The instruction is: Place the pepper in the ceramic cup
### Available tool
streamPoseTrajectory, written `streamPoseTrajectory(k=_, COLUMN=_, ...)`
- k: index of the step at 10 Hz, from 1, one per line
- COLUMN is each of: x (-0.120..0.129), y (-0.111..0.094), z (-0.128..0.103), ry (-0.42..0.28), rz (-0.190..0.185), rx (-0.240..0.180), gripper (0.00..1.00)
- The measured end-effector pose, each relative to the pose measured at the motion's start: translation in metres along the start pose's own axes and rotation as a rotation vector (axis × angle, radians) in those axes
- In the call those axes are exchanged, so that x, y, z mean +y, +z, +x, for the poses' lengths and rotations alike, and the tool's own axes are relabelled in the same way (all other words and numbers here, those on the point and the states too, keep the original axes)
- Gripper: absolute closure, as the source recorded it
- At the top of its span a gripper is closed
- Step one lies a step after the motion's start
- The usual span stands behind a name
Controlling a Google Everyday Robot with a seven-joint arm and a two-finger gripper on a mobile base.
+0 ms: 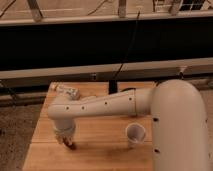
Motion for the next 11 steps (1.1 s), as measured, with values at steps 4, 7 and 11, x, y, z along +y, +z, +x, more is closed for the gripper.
streamPoseTrajectory(k=4, x=-0.008, y=0.009, z=0.004, ry=-0.077, rz=-0.03, rx=0.02, gripper=0.2)
streamPoseTrajectory(k=7, x=-0.012, y=0.018, z=0.011, ry=-0.119, rz=-0.056, rx=0.041, gripper=0.2)
streamPoseTrajectory(k=11, x=-0.025, y=0.029, z=0.025, ry=-0.177, rz=-0.097, rx=0.056, gripper=0.2)
